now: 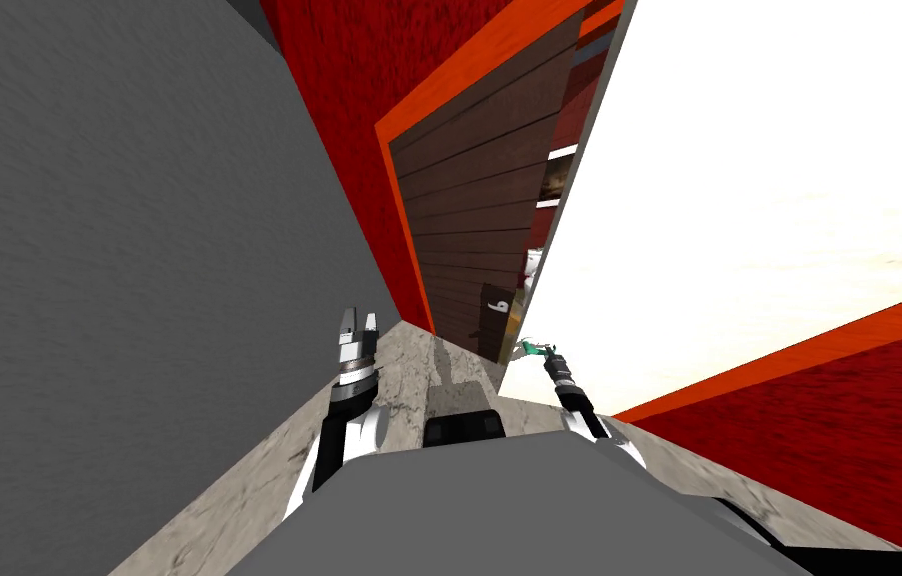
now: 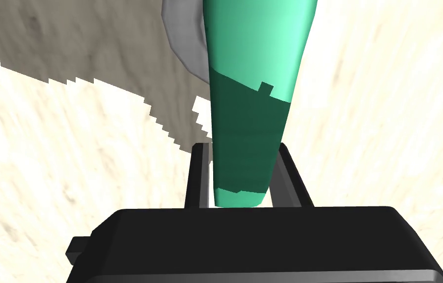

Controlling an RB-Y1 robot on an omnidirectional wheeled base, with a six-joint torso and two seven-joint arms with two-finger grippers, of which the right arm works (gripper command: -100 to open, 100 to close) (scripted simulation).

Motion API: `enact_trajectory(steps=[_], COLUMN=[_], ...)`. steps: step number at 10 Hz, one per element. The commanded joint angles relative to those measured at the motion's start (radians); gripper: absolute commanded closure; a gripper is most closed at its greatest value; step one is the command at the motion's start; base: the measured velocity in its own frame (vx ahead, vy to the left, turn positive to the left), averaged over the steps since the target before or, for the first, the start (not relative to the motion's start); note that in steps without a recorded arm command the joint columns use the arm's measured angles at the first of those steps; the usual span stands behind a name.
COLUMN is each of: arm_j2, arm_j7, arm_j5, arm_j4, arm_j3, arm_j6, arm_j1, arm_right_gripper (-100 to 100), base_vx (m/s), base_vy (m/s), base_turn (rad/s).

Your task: Pull the door open

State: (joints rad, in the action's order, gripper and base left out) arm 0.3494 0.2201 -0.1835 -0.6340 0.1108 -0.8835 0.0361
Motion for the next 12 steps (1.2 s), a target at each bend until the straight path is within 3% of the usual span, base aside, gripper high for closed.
enact_trajectory(steps=[1, 4, 6, 12], arm_j2=[-0.002, 0.011, 0.019, 0.074], arm_j7=[0.021, 0.052, 0.054, 0.142], arm_j5=[0.016, 0.033, 0.030, 0.073], arm_j4=[-0.007, -0.015, 0.002, -0.012], arm_j3=[-0.031, -0.063, -0.057, -0.137], arm_j6=[-0.015, -0.036, -0.041, -0.142], arm_j1=[0.004, 0.019, 0.016, 0.088], arm_right_gripper=[100, 100, 100, 100], base_vx=[-0.245, -0.226, -0.099, -0.228], base_vy=[-0.014, -0.067, -0.013, -0.040], base_turn=[0.139, 0.113, 0.011, 0.135])
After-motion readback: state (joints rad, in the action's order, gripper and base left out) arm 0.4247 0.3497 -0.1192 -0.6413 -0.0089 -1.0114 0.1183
